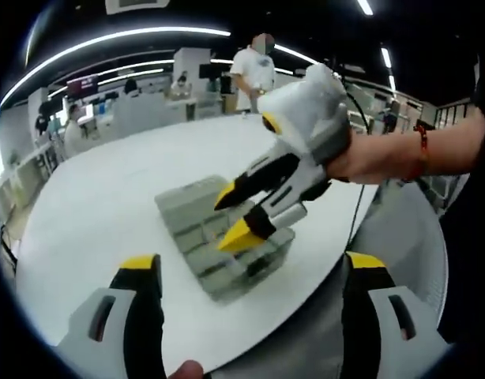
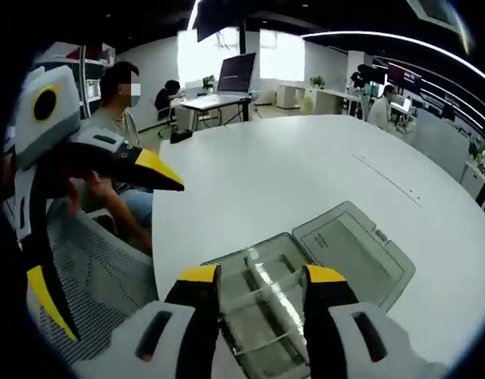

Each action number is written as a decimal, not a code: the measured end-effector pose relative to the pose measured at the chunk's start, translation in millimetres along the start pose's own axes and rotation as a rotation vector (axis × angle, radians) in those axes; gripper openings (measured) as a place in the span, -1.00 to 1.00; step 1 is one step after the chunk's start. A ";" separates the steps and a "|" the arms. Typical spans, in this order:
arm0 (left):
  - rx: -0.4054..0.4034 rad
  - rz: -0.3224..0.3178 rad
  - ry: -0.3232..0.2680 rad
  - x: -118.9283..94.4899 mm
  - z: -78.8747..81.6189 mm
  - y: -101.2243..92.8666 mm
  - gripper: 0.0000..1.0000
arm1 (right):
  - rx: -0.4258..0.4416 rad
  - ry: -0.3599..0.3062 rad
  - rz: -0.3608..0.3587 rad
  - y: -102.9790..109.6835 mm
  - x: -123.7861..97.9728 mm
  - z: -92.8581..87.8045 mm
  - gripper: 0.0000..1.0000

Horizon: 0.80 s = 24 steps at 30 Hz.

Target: Insert the divider into the dual guide fixture by aligning both edges with the guide slots and pushing it downward to the bottom, including one-sided entry, uneven engagement, binding, and posture correction.

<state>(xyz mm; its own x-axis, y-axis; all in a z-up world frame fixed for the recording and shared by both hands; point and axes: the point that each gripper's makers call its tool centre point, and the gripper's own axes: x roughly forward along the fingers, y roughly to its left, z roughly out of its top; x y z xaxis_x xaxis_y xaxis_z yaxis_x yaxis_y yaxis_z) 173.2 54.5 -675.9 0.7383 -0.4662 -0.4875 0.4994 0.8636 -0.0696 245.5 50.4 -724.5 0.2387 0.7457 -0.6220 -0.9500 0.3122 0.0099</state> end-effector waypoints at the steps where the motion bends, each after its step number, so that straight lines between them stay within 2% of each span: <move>1: -0.006 -0.002 -0.006 0.3 1.1 -0.3 0.87 | 0.004 -0.001 -0.007 -1.3 -3.6 -1.7 -0.16; 7: 0.000 -0.031 -0.021 0.2 0.0 -4.1 0.90 | 0.032 -0.054 -0.057 -6.2 -30.8 -6.5 -0.01; 12: 0.010 -0.048 -0.007 -3.9 -5.4 -3.8 0.91 | 0.054 -0.080 -0.102 -9.7 -47.8 -11.3 0.22; 24: -0.007 -0.055 -0.048 -17.2 -0.3 -0.6 0.93 | 0.055 -0.106 -0.099 -0.4 -72.3 -19.1 0.46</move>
<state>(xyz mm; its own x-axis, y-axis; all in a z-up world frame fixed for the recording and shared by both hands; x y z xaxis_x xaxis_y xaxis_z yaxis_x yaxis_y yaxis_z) 160.1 62.1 -667.7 0.7306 -0.5216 -0.4405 0.5370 0.8375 -0.1011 224.8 -14.9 -694.5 0.3532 0.7666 -0.5363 -0.9089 0.4171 -0.0023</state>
